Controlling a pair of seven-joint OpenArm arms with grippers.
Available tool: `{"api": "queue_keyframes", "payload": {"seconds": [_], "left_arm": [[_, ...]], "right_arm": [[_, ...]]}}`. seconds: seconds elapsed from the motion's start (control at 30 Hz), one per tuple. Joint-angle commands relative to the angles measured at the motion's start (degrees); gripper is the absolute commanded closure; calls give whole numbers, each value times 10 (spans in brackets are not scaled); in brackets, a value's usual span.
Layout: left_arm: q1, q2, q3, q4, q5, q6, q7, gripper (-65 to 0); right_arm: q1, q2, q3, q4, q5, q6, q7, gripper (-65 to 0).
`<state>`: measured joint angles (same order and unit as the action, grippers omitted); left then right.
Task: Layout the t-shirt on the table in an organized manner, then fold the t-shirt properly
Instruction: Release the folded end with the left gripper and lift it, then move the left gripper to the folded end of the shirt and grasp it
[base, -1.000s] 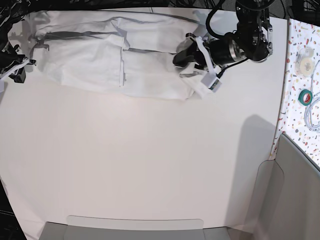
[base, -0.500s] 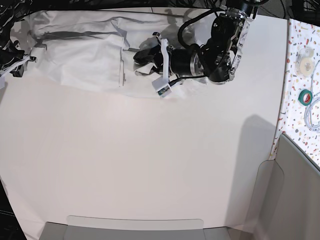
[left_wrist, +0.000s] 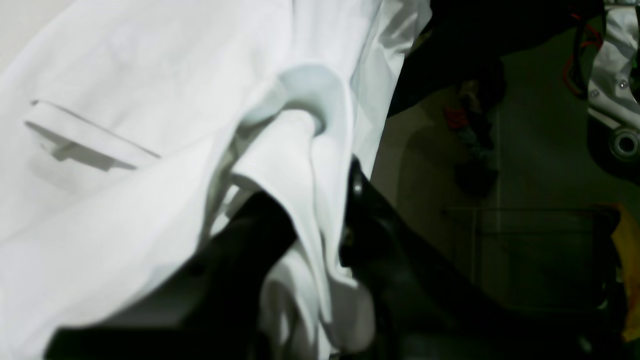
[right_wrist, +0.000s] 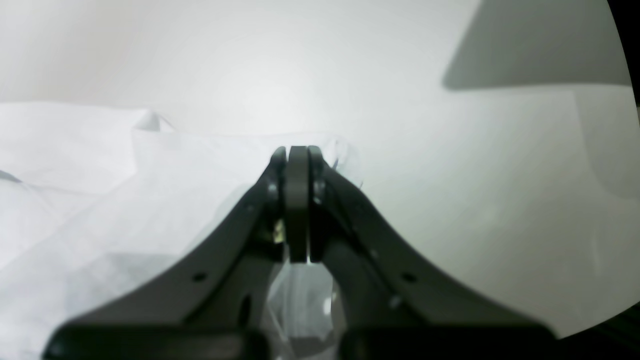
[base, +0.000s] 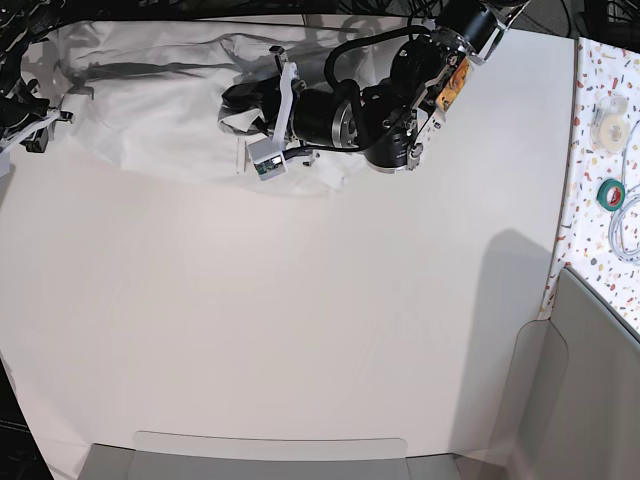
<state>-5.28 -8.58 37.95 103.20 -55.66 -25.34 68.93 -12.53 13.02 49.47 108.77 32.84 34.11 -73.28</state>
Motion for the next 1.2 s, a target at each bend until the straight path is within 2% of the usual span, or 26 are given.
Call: {"api": "queue_keyframes", "payload": {"seconds": [0.0, 0.13, 0.2, 0.5, 0.6, 0.63, 0.7, 0.77, 0.8, 0.93, 1.03, 1.1, 1.17], "left_arm": [[-13, 3, 1, 9, -15, -4, -15, -51], [-12, 4, 1, 22, -17, -4, -15, -215], [-11, 4, -4, 36, -17, -4, -15, -267], [-11, -1, -10, 131, -20, -5, -15, -278], [0, -13, -77, 144, -20, -5, -15, -269], [10, -20, -107, 144, -20, -5, -15, -245], [22, -36, -157, 141, -18, -5, -15, -173], [35, -60, -209, 135, -15, -4, -9, -43], [46, -73, -235, 132, -15, -4, -8, 0], [102, -98, -341, 130, -14, -4, -9, -13], [140, -98, -409, 130, 30, -4, -9, 0], [162, -98, -433, 130, 69, -4, -9, -2], [179, -98, -436, 132, 100, -4, -8, -35]], "right_arm": [[3, 10, 2, 8, 3, 1, 11, 0], [3, 9, 1, 7, 3, 1, 11, 0], [3, 9, 1, 7, 3, 1, 11, 0], [3, 9, 1, 6, 3, 1, 12, 0], [3, 9, 1, 5, 3, 1, 14, 0], [3, 8, 1, 1, 3, 1, 14, 0], [5, 3, 0, -12, 3, 1, 14, 0], [6, -6, 0, -21, 3, 1, 13, 0], [6, -8, 0, -21, 3, 1, 12, 0], [7, -18, -17, -18, 4, 1, 13, 0], [14, -17, -42, -17, 4, 1, 15, 0], [20, -17, -58, -17, 4, 1, 14, 0], [25, -19, -69, -17, 4, 1, 14, 0]]}}
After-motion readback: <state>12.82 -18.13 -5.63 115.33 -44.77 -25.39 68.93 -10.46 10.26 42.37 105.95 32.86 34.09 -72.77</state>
